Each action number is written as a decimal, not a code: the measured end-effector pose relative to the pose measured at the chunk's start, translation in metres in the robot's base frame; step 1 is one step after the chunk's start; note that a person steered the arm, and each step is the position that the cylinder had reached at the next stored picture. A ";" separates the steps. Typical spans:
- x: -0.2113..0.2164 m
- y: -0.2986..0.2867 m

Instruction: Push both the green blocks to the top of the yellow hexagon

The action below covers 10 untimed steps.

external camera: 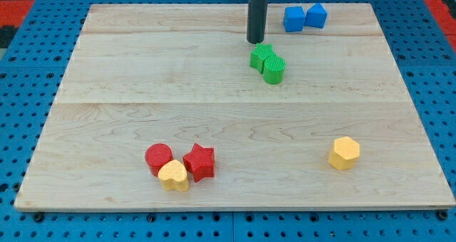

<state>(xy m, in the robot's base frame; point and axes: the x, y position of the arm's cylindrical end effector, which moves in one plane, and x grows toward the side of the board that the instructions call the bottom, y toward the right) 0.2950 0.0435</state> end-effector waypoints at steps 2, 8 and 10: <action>0.048 0.030; 0.176 0.009; 0.206 0.021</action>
<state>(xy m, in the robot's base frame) 0.5011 0.0645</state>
